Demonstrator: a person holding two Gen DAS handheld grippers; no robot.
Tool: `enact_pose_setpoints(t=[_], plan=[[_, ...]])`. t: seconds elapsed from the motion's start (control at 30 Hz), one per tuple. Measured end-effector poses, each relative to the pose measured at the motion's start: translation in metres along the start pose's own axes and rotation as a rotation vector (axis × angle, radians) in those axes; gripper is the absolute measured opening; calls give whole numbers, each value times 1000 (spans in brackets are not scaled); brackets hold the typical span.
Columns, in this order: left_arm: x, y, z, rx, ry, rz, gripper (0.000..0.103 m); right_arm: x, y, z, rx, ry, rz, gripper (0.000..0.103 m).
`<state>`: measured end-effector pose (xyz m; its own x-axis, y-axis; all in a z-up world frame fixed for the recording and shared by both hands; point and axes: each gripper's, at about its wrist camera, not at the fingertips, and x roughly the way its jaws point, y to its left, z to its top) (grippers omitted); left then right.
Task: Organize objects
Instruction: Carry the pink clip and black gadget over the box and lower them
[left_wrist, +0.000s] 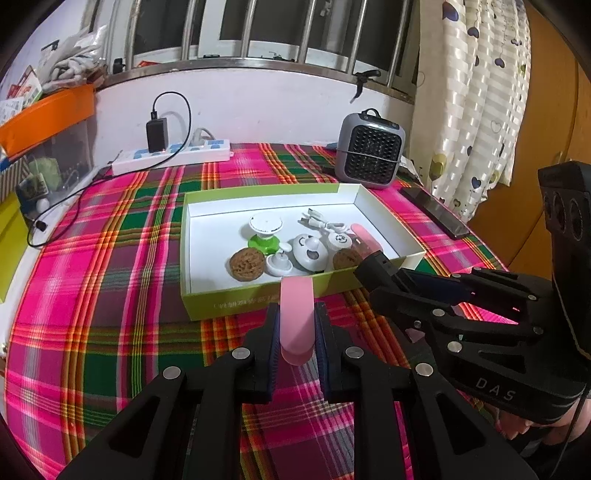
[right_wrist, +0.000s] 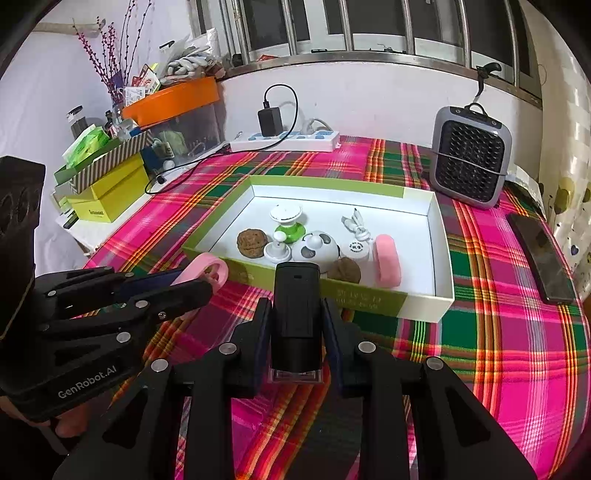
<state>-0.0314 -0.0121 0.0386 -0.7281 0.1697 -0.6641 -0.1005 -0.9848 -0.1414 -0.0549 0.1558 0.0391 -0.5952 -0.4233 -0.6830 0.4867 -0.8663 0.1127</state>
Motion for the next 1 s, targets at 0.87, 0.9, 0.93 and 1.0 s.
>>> enact_pose_setpoints(t=[0.87,0.9,0.93,1.0], plan=[[18,14,45,14,-23,51,16,14,-11,38,-45,-24,-22,28],[20,16,47,13,-23,53,16,16,-12,40,-47,-23,-24,28],[21,18,49,11,-23,57,16,17,-13,41,-47,-22,-25,28],[24,19,52,10,-26,63,16,20,-15,44,-49,-21,-29,28]])
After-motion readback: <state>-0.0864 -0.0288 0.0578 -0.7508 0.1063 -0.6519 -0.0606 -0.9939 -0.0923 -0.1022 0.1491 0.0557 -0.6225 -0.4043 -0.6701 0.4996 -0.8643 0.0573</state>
